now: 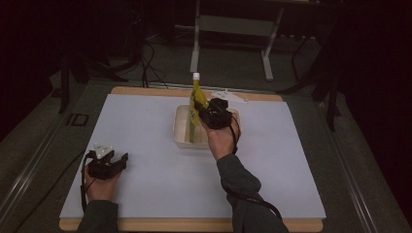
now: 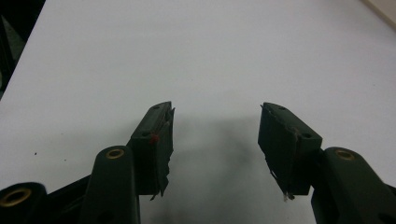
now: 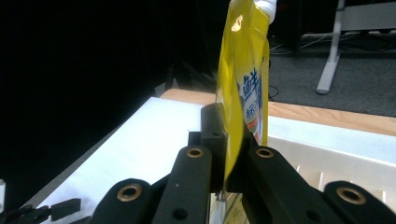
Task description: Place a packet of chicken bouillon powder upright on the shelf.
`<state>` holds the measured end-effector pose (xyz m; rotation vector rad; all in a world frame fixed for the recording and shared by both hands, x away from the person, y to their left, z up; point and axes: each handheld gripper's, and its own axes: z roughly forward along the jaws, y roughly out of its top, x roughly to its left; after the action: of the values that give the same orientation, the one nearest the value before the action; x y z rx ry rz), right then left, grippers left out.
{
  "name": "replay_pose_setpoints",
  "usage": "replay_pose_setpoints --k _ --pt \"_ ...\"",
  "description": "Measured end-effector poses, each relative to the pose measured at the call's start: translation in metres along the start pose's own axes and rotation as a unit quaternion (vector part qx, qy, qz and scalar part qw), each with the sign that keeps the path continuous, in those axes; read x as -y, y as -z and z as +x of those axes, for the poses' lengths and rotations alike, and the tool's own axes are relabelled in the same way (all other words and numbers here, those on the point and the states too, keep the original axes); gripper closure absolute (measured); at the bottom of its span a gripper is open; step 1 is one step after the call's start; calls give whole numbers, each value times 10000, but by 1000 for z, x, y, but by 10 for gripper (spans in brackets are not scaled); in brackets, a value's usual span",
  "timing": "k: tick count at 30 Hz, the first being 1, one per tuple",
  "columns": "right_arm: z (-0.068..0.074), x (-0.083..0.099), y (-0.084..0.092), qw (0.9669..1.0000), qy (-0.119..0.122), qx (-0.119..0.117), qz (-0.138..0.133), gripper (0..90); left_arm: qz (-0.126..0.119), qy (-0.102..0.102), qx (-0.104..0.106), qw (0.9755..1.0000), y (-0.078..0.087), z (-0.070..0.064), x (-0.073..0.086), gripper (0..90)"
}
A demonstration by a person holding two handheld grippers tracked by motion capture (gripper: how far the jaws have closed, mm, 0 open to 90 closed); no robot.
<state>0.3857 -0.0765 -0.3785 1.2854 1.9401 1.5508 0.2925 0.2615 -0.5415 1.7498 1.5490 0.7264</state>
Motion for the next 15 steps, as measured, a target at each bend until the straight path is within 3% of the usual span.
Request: replay_pose_setpoints --k 15 --pt "2 0 -11 9999 -107 73 -60 900 -24 4 8 10000 0 0 0 445"
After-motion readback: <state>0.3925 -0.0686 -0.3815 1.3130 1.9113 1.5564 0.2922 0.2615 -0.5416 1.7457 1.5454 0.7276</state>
